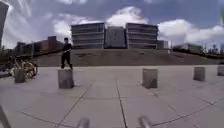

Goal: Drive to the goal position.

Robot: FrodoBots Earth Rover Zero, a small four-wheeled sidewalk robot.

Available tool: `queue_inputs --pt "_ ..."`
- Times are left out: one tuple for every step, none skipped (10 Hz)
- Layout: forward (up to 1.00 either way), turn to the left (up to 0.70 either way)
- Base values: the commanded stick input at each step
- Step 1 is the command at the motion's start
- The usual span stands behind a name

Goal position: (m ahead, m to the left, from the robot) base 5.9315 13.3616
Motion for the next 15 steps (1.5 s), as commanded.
queue_inputs --pt "0.70 0.00" --pt "0.70 0.00" --pt "0.70 0.00" --pt "0.70 0.00" --pt "0.70 0.00" --pt "0.70 0.00" --pt "0.70 0.00" --pt "0.70 0.00" --pt "0.70 0.00" --pt "0.70 0.00" --pt "0.70 0.00" --pt "0.70 0.00" --pt "0.70 0.00" --pt "0.70 0.00" --pt "0.70 0.00"
